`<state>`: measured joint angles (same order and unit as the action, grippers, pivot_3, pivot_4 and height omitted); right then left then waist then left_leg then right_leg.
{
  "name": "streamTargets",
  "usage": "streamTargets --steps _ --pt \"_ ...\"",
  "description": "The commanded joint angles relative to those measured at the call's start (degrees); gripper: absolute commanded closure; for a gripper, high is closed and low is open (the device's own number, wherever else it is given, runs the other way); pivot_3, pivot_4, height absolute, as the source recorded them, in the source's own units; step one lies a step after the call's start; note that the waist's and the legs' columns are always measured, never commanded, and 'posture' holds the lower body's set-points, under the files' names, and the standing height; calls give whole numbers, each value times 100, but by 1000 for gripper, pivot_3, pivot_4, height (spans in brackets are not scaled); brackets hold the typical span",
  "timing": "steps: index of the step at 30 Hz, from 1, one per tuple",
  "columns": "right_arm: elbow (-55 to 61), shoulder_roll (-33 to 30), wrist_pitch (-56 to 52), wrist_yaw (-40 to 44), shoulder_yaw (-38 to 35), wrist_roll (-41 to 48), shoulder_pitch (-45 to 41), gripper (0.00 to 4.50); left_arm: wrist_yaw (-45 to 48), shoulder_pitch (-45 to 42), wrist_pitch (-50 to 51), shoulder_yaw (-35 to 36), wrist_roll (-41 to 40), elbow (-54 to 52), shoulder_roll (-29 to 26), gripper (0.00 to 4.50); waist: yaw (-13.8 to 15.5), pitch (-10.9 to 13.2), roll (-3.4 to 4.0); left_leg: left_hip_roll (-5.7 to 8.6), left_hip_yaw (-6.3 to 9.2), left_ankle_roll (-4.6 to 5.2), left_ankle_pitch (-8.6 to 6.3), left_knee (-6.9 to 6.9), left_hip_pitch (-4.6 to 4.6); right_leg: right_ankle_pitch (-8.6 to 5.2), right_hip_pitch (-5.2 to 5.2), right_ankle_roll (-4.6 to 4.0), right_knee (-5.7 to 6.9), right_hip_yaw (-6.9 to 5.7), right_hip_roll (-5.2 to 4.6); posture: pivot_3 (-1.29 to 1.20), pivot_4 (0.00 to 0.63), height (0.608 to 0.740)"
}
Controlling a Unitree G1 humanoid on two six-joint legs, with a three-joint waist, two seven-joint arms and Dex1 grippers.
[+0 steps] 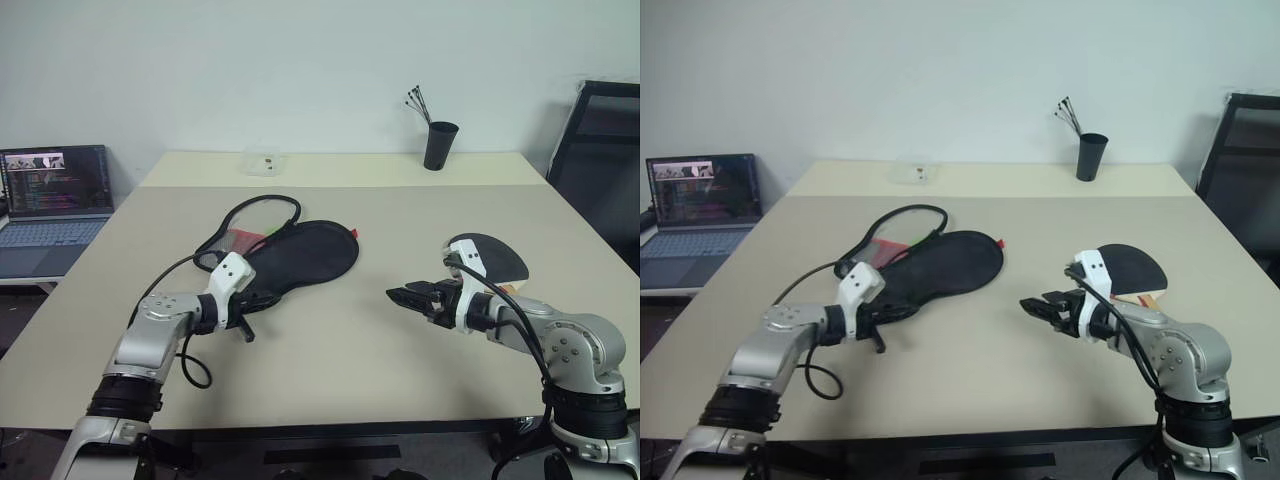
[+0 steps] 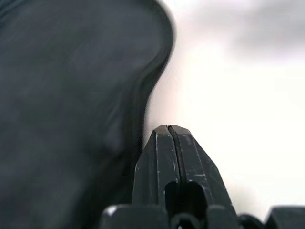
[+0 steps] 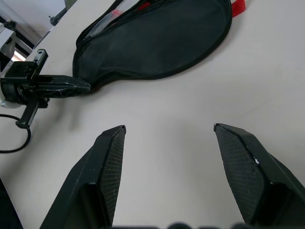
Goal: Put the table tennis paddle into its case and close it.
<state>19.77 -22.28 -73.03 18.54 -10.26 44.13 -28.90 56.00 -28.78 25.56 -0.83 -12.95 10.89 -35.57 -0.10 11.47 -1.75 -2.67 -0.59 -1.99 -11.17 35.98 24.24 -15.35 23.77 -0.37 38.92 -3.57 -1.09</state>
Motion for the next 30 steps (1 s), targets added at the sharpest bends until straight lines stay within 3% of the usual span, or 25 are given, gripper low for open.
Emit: streamTargets --steps 1,5,14,18,24,28,30 --pt "107 -62 96 -4 -223 77 -34 1294 -195 1 308 -53 -162 -451 221 4475 0 0 0 0 0 0 0 0 -1 0 0 0 1 1 0 0 150 740" --pt "134 -119 73 -17 -290 69 -15 1294 -392 -46 450 -222 -130 -495 579 4475 1 0 0 3 0 0 0 2 0 0 -1 0 2 1 0 0 150 740" --pt "283 -94 6 -128 -392 131 88 1294 -541 -135 -297 -101 -33 -13 584 4475 -3 0 0 6 4 0 0 1 -5 0 -1 -1 4 -2 2 0 150 740" --pt "293 -58 -3 -167 -375 162 89 1294 -477 -121 -464 59 -319 -122 748 3654 -2 0 0 5 2 0 0 1 -5 0 -1 -1 4 -1 3 0 150 740" --pt "289 63 -2 -168 -248 183 68 1294 5 130 -394 398 -835 -605 450 1389 -8 0 0 5 -3 0 0 1 -5 0 -1 -1 4 3 3 0 150 740" --pt "243 65 25 -141 -225 166 66 1294 -66 137 -469 449 -682 -659 145 9 -2 0 0 4 2 0 0 1 -6 0 -1 -1 4 -1 3 0 150 740" --pt "208 72 43 -122 -193 154 46 1294 -277 42 -630 419 -442 -539 45 9 -1 0 0 5 3 0 0 2 -7 1 -2 -1 5 -2 3 0 150 740"
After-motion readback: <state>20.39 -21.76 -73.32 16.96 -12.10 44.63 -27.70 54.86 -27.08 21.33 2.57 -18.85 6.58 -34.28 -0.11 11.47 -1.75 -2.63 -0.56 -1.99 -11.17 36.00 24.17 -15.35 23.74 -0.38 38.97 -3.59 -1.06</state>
